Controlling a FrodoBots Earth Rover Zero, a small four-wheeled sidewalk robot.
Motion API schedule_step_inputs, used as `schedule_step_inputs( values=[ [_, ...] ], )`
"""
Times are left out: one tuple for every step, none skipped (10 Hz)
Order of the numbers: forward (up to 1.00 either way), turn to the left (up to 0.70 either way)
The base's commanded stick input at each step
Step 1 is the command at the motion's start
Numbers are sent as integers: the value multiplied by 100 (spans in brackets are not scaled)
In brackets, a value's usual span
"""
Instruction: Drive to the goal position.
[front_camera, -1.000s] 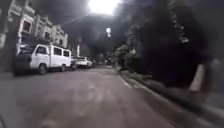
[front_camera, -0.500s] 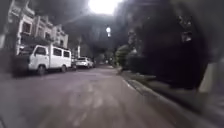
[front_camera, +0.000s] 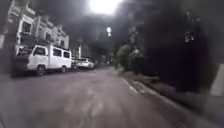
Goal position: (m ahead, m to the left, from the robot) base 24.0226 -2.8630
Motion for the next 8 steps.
schedule_step_inputs(
  values=[
    [50,0],
    [50,0],
    [50,0],
    [50,0],
    [50,0],
    [50,0],
    [50,0],
    [50,0]
  ],
)
